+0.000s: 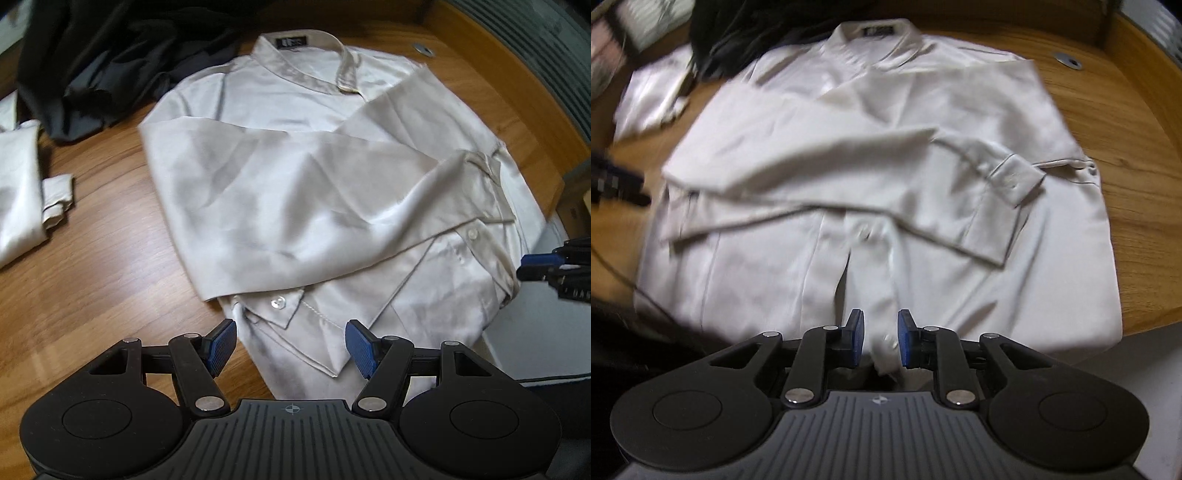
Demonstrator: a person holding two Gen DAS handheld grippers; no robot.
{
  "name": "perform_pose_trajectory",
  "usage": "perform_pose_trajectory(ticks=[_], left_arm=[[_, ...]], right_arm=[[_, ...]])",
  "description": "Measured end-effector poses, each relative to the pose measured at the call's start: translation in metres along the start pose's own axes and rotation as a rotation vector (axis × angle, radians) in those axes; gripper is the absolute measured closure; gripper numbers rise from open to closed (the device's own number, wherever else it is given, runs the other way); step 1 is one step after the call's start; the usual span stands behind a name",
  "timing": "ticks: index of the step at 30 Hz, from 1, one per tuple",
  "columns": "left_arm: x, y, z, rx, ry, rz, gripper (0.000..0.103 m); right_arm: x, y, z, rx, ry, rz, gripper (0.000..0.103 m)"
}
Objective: Fold clothes
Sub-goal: 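Pinch the hem placket with the right gripper and tug it straight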
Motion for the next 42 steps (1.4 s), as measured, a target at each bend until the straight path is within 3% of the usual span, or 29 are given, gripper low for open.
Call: perform_pose_trajectory(ticks=[8,11,22,25,30,33,38,42], left_arm=[[-0.004,0.001,0.002,0.003,0.062,-0.021,0.035],[-0.004,0.0,0.0,0.001,0.068,-0.021,0.035],[-0.003,0.002,0.001,0.027,0.076,-0.012,0.035],[-0.004,0.003,0.003,0.033,0.083,-0.009,0.035],[-0.006,0.002,0.005,0.039,0.088,0.0,0.035],[-0.008,0.0,0.004,0.042,0.084,0.01,0.035],[-0.009,0.0,0.004,0.041,0.078,0.017,0.035],[-0.011,0.0,0.004,0.042,0.078,0.023,0.035]], right_arm=[[0.017,0.011,-0.012,0.096,-0.108,0.006,0.082],[0.016,0.011,-0.009,0.13,-0.11,0.021,0.103],[0.015,-0.012,-0.02,0.143,-0.1,0.035,0.102],[0.016,-0.003,-0.023,0.182,-0.144,0.028,0.082],[0.017,0.013,-0.021,0.231,-0.2,0.008,0.08],[0.017,0.013,-0.015,0.214,-0.182,0.012,0.076],[0.021,0.013,-0.009,0.203,-0.206,-0.013,0.076],[0.023,0.013,-0.008,0.196,-0.21,-0.011,0.095]])
Point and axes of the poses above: each gripper's, at about its wrist camera, not at the fingertips, and y roughly the way its jaws point, z to its right, x to its underside, the point moved 10 cm from there along y, roughly the way its jaws point, and after that the axes turned 6 degrees about x, right-handed, at the moved point
